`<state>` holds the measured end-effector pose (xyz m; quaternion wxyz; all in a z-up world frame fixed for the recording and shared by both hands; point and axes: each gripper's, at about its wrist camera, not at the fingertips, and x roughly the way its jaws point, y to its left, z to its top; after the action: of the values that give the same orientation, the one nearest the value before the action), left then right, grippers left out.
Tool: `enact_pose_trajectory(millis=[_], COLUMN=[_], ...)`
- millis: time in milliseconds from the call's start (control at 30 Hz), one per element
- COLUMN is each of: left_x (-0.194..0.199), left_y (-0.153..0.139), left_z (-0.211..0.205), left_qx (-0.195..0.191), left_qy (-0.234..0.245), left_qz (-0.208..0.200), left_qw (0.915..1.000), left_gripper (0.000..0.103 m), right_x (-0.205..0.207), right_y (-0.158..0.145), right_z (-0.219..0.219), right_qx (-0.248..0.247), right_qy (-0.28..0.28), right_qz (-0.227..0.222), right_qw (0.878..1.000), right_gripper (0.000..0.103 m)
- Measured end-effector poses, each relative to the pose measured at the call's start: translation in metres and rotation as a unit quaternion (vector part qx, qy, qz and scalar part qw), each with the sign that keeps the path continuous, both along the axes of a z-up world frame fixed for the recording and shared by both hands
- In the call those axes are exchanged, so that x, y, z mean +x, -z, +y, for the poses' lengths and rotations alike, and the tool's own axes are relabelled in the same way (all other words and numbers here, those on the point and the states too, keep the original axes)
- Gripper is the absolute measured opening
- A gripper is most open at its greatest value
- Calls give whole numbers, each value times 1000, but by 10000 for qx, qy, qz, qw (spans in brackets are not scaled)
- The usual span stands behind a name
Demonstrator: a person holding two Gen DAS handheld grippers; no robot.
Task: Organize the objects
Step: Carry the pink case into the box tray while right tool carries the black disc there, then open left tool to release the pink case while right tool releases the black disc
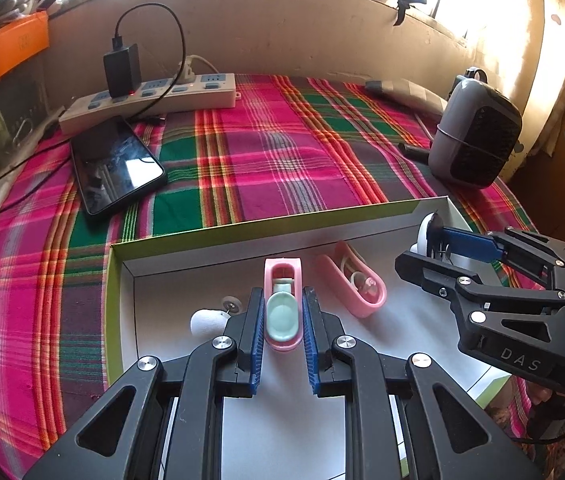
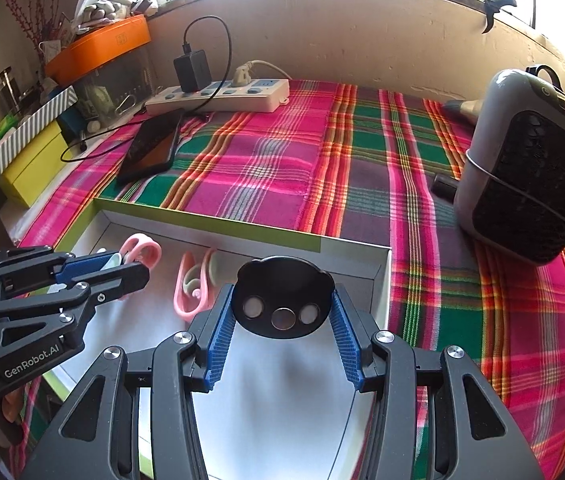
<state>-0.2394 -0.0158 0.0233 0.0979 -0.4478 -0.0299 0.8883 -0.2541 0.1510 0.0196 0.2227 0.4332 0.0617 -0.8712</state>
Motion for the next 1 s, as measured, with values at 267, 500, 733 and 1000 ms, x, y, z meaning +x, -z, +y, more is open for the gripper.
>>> enact_pose_trajectory(millis=[267,500,733,1000], left_x=[-3,-4,-4,-5], left_y=[6,6,7,6], left_z=[0,0,2,3], left_qx=[-21,-21,-83,-119], left_qy=[-13,-21,-17,-13], left_qz=[-80,-64,-64,-65], left_qw=[10000,10000,9999,9999], left_gripper=[16,16,16,17], right_x=[-3,-4,-4,-3], right_y=[3,5,5,5], right_z=[-5,-10,-11,-11], right_qx=[78,139,202,218], right_qy=[-37,-113,-126,-106], right_qz=[52,44,64,79], right_qw=[9999,9998,9997,9997], right_gripper=[48,48,48,48])
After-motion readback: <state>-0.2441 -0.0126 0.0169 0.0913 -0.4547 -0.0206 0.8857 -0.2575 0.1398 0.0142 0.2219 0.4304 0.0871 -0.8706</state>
